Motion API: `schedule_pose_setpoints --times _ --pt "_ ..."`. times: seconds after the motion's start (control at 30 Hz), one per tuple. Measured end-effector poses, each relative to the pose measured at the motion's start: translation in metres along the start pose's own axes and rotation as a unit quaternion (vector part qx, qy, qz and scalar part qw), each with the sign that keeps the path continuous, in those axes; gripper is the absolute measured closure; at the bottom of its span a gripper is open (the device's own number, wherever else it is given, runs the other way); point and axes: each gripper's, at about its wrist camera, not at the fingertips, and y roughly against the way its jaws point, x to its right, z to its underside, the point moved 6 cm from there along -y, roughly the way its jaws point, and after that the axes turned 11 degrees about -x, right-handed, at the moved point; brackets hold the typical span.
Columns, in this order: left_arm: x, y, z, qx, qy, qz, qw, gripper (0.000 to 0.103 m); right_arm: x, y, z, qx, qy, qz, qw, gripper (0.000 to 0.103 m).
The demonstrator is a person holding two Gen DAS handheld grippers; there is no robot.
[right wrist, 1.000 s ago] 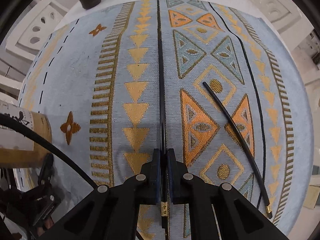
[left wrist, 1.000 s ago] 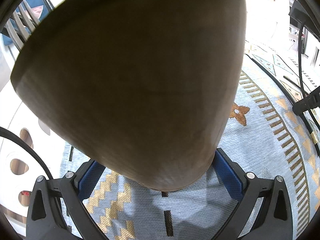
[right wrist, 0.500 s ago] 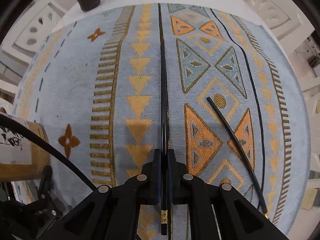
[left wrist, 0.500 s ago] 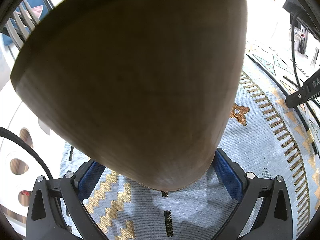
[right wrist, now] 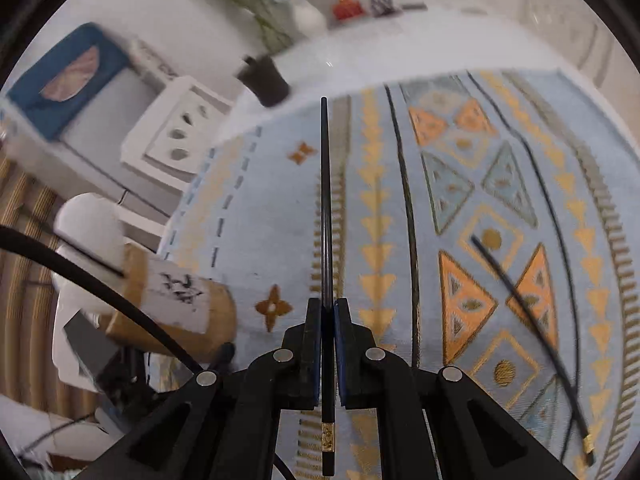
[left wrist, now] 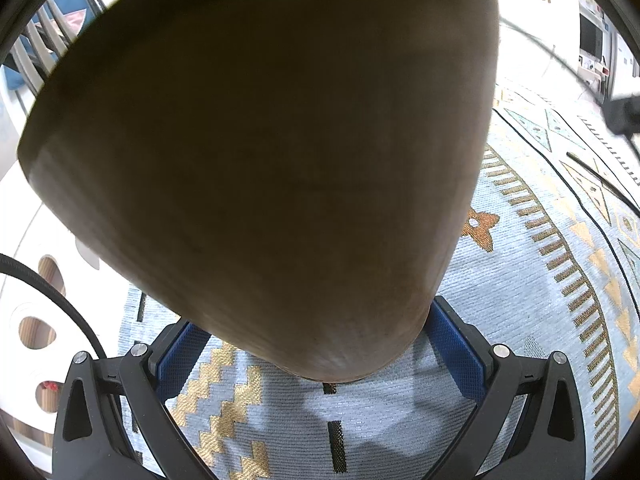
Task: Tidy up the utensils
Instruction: 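Lift the black chopstick with the right gripper over the wooden cup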
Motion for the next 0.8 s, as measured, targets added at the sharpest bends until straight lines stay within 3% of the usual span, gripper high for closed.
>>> schedule_pose_setpoints --times 0.1,0.3,0.47,0.57,0.67,0.73,0.8 --pt "0.000 -0.001 0.002 0.000 0.000 0.000 1.0000 0.000 -0.003 0.022 0.001 0.032 0.004 0.004 0.999 0.097" --pt "0.000 -0.001 0.002 0.000 0.000 0.000 1.0000 0.000 -0.021 0.062 -0.010 0.083 0.009 -0.035 0.996 0.097" --pt "0.000 -0.002 0.002 0.000 0.000 0.000 1.0000 0.000 -0.047 0.095 -0.017 0.117 0.021 -0.097 0.988 0.097" --pt "0.000 -0.002 0.002 0.000 0.000 0.000 1.0000 0.000 -0.064 0.122 -0.020 0.145 0.027 -0.159 0.976 0.097" --pt "-0.001 -0.002 0.002 0.000 0.000 0.000 1.0000 0.000 -0.082 0.166 -0.021 0.202 0.033 -0.243 0.948 0.097" --pt "0.000 -0.002 0.002 0.000 0.000 0.000 1.0000 0.000 -0.092 0.185 -0.022 0.222 0.049 -0.249 0.941 0.097" --pt "0.001 -0.001 0.002 0.000 0.000 0.000 1.0000 0.000 -0.102 0.186 -0.025 0.216 0.072 -0.244 0.943 0.097"
